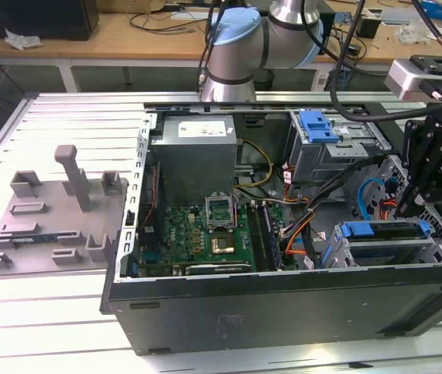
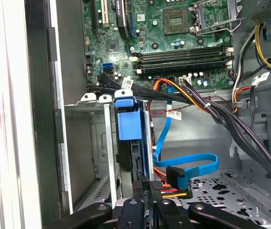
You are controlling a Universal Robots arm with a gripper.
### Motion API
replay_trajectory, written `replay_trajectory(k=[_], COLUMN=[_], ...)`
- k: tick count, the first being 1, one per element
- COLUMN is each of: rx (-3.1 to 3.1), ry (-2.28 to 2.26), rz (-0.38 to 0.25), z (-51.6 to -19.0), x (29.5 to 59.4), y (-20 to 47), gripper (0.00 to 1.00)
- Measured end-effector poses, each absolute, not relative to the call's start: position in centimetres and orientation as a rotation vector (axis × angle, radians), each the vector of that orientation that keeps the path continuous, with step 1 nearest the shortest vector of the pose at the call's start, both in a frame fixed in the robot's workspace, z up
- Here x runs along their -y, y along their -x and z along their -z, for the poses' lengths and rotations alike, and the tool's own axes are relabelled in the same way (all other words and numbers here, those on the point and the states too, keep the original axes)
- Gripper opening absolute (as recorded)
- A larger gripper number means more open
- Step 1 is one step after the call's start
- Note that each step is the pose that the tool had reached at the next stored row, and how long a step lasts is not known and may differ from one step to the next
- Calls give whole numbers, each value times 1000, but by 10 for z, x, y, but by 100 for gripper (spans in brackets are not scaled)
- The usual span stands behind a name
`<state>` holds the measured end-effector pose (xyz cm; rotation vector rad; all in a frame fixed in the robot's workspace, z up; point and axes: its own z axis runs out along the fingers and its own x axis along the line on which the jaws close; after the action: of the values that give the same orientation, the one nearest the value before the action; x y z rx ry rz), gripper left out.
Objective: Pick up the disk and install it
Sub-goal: 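Insert the first disk wire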
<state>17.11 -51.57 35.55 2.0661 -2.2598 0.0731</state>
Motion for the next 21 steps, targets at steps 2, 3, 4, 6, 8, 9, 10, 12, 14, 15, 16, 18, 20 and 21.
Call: replay_trajectory(k=[2,3,4,6,8,9,10,12,14,15,16,18,20,21], rx=[2260,2259,2257,2248,2231,2223,2220,2216,2222,2226,2229,2230,2231,2232], ry=[-2066,-2068,-2069,-2079,-2099,-2107,-2111,-2118,-2125,-2129,-2131,-2133,-2134,-2135], rz=[-73,-73,-73,-73,-74,-75,-75,-73,-58,-49,-44,-41,-39,-37], z=[-356,-356,-356,-356,-355,-356,-355,-355,-355,-355,-355,-355,-355,-355], x=[516,516,516,516,516,517,517,519,522,523,523,524,526,526], y=[-171,-171,-171,-171,-171,-171,-171,-171,-171,-171,-171,-171,-171,-171], gripper=[17,17,17,17,17,17,17,17,17,17,17,17,17,17])
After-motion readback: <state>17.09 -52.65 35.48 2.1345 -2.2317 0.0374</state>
